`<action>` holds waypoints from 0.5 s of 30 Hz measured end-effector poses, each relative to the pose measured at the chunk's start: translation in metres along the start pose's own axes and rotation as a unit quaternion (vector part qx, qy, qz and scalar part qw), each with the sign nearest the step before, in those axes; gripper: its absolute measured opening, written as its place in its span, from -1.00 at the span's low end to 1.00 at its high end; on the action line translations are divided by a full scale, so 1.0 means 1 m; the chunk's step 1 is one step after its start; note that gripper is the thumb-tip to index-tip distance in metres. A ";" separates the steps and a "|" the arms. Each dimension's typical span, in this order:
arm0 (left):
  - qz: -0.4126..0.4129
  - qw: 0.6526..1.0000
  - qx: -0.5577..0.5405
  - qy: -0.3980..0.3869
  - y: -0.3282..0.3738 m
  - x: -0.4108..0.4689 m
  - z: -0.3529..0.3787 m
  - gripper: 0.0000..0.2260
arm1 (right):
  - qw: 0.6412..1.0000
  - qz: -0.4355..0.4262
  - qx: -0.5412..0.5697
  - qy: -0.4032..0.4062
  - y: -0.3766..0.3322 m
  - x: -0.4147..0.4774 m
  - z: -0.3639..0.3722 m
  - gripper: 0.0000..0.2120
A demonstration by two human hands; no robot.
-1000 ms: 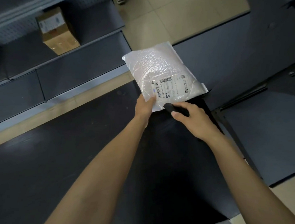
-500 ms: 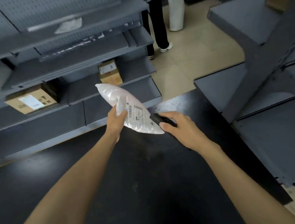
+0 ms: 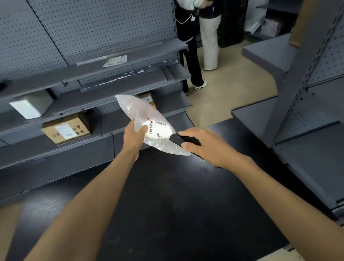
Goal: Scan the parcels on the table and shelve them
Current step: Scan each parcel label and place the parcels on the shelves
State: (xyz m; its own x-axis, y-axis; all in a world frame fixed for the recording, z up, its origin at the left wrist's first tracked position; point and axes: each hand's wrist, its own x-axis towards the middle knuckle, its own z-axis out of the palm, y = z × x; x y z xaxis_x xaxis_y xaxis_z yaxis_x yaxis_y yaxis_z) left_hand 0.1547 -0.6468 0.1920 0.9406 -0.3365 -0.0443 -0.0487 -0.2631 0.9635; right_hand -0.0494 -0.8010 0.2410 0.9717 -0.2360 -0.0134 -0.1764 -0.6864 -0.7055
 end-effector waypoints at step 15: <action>0.016 0.998 -0.035 -0.039 0.009 -0.017 0.007 -0.71 | 0.998 0.045 -0.049 -0.010 -0.001 -0.041 -0.007 -0.59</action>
State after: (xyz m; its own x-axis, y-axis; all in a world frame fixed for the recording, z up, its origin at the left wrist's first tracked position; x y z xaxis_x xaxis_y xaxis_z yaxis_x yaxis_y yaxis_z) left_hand 0.1354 -0.6498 0.1999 0.9101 -0.4133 -0.0311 -0.0517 -0.1875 0.9809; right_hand -0.0901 -0.7954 0.2472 0.9541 -0.2864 -0.0873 -0.2758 -0.7273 -0.6285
